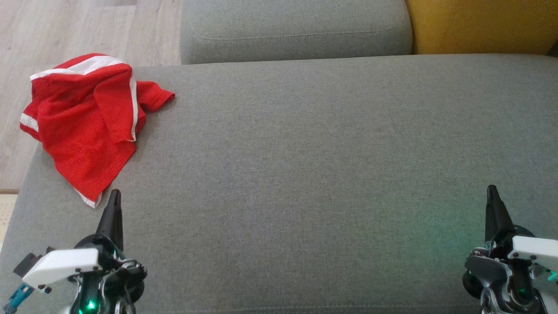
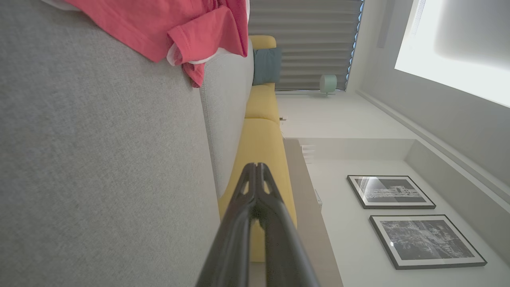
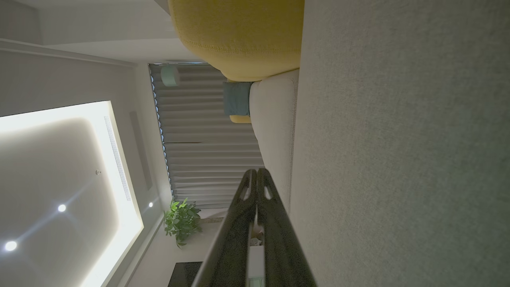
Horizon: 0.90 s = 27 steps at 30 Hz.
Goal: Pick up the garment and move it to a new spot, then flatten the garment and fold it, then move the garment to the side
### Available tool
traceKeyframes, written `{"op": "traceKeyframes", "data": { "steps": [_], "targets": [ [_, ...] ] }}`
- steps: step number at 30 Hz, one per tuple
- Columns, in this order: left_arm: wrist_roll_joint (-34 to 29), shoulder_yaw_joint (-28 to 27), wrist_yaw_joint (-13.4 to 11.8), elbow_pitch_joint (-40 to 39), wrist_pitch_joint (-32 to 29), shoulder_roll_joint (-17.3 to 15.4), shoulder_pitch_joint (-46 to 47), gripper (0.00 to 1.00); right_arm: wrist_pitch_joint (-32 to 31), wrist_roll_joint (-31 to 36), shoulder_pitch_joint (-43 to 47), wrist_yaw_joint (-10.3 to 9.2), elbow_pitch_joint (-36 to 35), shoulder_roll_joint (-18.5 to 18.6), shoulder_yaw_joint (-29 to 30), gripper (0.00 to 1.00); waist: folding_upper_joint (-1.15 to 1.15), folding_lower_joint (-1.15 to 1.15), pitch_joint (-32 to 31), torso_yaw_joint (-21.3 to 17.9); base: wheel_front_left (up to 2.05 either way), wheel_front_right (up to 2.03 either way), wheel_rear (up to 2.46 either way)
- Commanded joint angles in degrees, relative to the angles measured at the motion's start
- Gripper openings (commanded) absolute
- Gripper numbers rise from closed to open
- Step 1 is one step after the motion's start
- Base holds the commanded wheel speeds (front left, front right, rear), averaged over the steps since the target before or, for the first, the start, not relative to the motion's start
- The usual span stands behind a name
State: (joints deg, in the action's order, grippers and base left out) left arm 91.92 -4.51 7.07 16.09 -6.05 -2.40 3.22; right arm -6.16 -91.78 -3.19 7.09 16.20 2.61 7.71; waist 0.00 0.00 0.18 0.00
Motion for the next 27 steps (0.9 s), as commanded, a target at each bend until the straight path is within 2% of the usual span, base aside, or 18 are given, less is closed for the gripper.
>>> {"op": "traceKeyframes", "data": {
  "steps": [1,27],
  "targets": [
    [0.27,-1.99,0.42,-2.06,-0.42,-0.48,2.97,0.00,-0.32,-0.41,-2.99,0.40,-2.18,0.27,-1.20,0.00,0.00,0.00,0.00,0.00,0.00,0.00,0.00],
    [0.27,-1.99,0.42,-2.06,-0.42,-0.48,2.97,0.00,-0.32,-0.41,-2.99,0.40,-2.18,0.27,-1.20,0.00,0.00,0.00,0.00,0.00,0.00,0.00,0.00]
  ]
}}
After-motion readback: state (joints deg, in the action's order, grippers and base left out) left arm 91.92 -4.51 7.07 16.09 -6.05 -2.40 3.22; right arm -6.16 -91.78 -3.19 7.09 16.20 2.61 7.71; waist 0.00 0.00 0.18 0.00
